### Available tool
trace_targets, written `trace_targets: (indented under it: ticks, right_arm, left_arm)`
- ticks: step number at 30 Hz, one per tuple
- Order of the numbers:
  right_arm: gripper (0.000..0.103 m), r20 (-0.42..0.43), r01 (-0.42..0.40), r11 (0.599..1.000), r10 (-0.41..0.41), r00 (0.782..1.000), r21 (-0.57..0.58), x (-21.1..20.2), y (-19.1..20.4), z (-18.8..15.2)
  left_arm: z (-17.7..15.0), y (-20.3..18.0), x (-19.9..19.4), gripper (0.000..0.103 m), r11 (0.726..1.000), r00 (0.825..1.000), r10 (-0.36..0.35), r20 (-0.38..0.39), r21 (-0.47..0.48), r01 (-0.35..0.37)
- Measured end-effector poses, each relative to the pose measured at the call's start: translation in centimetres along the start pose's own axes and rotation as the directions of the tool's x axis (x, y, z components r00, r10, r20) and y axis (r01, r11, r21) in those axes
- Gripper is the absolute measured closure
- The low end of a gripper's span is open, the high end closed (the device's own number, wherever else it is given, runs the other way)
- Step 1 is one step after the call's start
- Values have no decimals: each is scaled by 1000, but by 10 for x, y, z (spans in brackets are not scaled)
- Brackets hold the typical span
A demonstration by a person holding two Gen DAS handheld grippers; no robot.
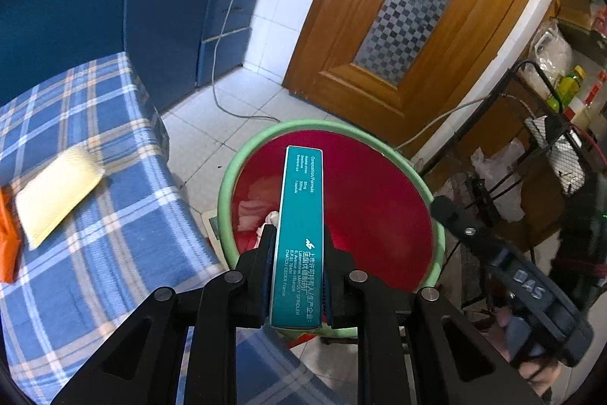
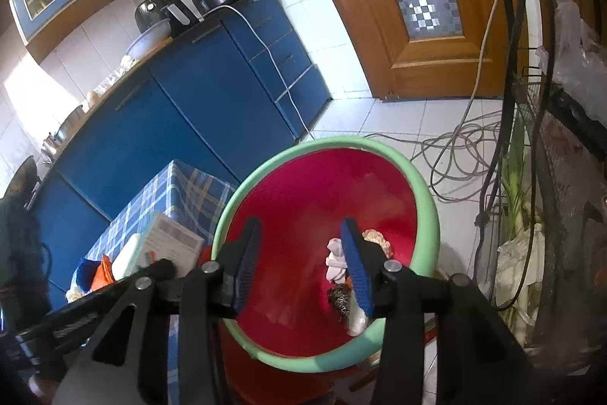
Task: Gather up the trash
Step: 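Open the right gripper over the bucket while the left gripper releases the teal box, then move both grippers back from the bucket to the table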
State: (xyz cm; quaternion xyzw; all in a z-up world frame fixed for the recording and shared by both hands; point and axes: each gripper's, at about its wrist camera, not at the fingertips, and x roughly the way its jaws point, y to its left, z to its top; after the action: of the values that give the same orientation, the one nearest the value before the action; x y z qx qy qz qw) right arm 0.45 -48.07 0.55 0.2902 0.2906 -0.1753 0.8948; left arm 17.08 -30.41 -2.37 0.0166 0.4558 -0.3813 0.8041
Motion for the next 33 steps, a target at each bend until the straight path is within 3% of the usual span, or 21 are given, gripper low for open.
trace_targets:
  ticks: [5,7,9,21,33]
  right_arm:
    - [54,12,-11,1000,11,1000,5,-8,-1,0]
    - [54,9,-12,1000,12,1000,4,-10,-1,0]
    - [53,6,-11,1000,11,1000,1,-11,-1,-1]
    - [52,-9,-20,1000,20,1000,-6,-16,4,-9]
    - [38,-23,-51,998,50,998,-30,-26,31,-22]
  left_arm:
    - [3,-4,11,79,1000,1000,4,-9,6,-4]
    - [4,-4,13,63,1000,1000,3,-8,2,-3]
    - [5,-5,13,58,1000,1000,5,2,2,-5]
    - [2,1,-7,58,1000,999,19,28,8,-19]
    - [-16,27,-59,58,997,994,71,85,-31,-68]
